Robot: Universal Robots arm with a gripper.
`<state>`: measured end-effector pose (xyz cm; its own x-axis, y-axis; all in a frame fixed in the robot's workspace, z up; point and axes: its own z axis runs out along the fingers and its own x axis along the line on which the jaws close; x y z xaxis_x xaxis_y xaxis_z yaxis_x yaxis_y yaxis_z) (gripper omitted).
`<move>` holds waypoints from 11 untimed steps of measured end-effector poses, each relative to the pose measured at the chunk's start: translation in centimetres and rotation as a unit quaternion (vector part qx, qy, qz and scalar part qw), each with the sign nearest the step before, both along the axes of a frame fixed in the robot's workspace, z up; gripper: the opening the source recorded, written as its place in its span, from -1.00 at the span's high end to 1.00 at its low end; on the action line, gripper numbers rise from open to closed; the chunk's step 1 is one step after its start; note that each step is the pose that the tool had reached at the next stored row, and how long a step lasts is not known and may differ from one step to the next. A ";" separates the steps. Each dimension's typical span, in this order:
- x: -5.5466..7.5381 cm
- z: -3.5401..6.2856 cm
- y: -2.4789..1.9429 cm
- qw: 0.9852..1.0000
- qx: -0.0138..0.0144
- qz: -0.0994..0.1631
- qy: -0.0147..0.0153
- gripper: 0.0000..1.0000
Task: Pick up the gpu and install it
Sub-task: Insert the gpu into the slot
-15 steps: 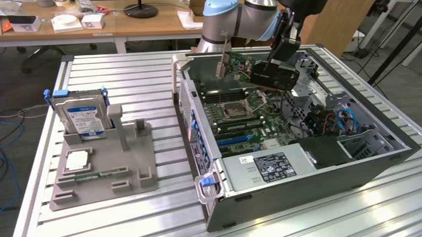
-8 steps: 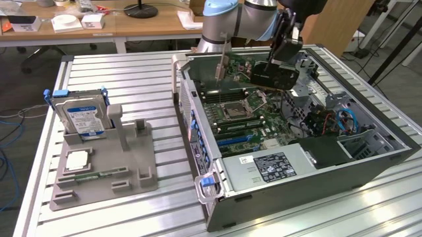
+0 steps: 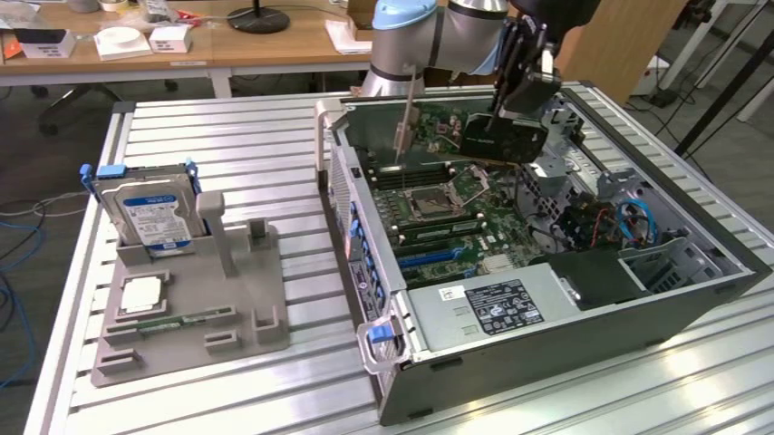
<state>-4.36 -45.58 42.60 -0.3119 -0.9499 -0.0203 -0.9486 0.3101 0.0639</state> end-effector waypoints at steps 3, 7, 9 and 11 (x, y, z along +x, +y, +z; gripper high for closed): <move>0.0 0.00 0.00 1.000 0.000 0.017 0.000 0.48; 0.0 0.00 0.00 0.999 0.000 0.041 0.000 0.48; 0.0 0.00 0.00 0.999 0.000 0.053 0.000 0.48; 0.0 0.00 0.00 0.998 0.000 0.064 0.000 0.48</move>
